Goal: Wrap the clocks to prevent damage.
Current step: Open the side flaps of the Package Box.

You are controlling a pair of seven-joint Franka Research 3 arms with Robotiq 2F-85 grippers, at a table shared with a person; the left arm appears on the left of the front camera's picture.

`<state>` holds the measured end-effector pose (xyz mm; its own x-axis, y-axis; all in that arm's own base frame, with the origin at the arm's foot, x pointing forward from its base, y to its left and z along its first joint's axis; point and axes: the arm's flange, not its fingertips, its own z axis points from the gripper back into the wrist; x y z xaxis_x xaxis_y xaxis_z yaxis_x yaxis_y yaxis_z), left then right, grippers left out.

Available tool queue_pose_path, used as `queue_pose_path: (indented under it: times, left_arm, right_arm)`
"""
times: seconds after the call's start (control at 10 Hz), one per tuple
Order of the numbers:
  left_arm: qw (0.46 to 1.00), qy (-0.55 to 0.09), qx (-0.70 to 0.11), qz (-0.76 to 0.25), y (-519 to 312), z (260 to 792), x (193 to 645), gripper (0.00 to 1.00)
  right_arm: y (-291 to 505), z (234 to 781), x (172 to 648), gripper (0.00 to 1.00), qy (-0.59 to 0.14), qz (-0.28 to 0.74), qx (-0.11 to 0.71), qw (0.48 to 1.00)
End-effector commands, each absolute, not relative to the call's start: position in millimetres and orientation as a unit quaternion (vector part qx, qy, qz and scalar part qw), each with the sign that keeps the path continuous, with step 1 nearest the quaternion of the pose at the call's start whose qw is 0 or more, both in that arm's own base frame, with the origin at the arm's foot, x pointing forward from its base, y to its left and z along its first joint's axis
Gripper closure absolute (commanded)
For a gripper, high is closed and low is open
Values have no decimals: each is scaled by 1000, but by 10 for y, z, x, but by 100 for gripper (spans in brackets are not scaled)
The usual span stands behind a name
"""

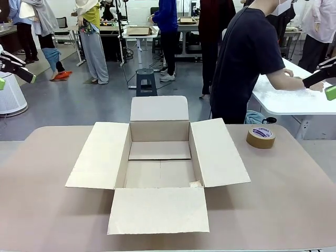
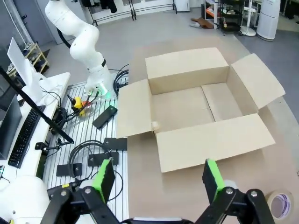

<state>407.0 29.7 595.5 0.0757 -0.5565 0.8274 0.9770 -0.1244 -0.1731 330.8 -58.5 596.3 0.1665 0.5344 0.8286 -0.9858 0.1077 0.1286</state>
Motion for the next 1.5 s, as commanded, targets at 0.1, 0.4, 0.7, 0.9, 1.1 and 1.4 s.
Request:
queue_pose_path:
  times: [0.1,0.4,0.7,0.9,1.1,1.4]
  left_arm:
    - [609,-258,-408,-629,297,5955,4070,0]
    - [609,-258,-408,-629,297,5955,4070,0]
    - [648,-311,-355,-598,294,5927,4005,0]
    - [629,-284,-378,-617,359,5946,4087,0]
    - [629,-284,-378,-617,359,5946,4087,0]
    - [629,-284,-378,-617,359,5946,4087,0]
  right_arm:
    - [-585,5963,3308,0,-315,564,358,674]
    - [-585,5963,3308,0,-315,564,358,674]
    - [-530,5906,3295,0,-344,531,327,702]
    - [-607,5967,3286,0,-317,543,339,700]
    - [-607,5967,3286,0,-317,543,339,700]
    - [-607,5967,3286,0,-317,543,339,700]
